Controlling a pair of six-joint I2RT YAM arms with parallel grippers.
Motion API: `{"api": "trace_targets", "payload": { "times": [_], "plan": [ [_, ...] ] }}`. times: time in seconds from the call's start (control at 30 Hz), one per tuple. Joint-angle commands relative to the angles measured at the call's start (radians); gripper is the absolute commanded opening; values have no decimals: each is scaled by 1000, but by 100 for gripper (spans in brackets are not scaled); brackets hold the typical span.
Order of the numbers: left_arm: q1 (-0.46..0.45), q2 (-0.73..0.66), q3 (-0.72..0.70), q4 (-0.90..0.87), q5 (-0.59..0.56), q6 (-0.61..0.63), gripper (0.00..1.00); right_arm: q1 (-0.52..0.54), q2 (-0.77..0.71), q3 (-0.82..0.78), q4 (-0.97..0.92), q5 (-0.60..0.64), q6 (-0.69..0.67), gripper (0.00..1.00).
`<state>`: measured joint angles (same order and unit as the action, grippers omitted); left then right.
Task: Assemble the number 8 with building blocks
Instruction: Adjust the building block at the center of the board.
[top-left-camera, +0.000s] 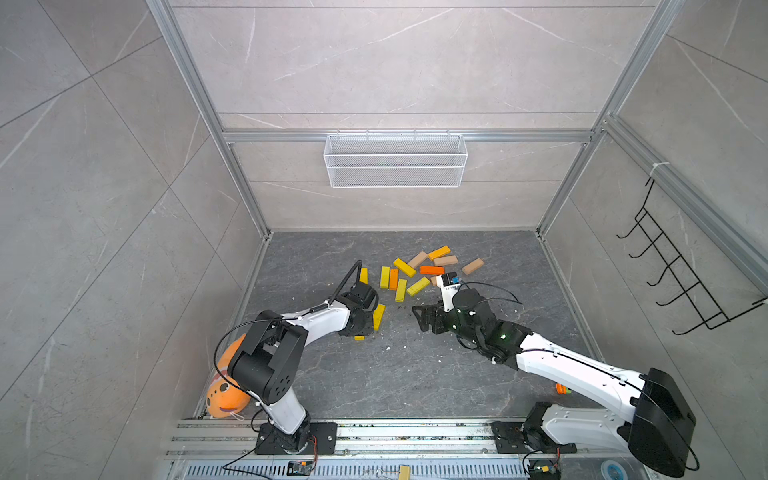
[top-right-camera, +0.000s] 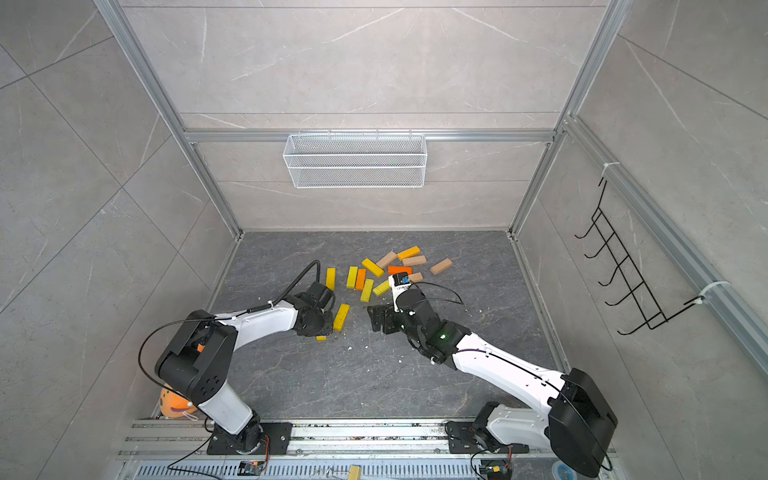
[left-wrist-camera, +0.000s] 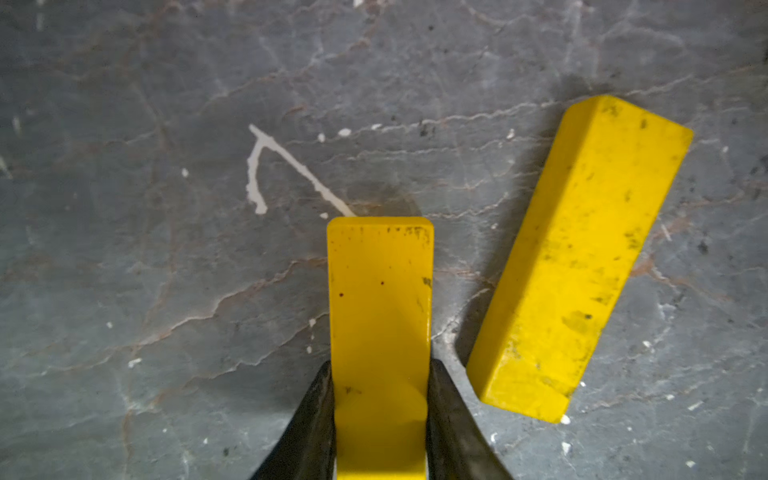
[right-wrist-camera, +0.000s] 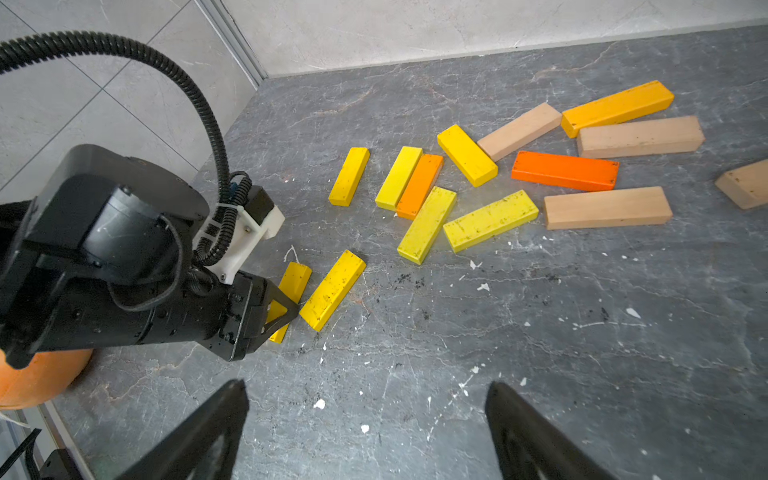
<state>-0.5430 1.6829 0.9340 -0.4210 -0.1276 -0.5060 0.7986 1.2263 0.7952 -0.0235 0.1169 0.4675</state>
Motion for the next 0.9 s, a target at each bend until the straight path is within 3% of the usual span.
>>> {"api": "trace_targets", "payload": {
  "times": [0.0,0.3,0.5,0.87],
  "plan": [
    [3,22,36,7,44,80,29,8,-27,-17,-22,12,-20,92],
    [3,28,50,-23,29,96,34,8,-37,-19,-31,15,-24,92],
    [3,11,52,-23,40,60,51,8,-54,-9,-56,27,-30,92],
    [2,-120,126,-117,108,56,52,7,-150,-16,-132,63,-19,92]
  ]
}}
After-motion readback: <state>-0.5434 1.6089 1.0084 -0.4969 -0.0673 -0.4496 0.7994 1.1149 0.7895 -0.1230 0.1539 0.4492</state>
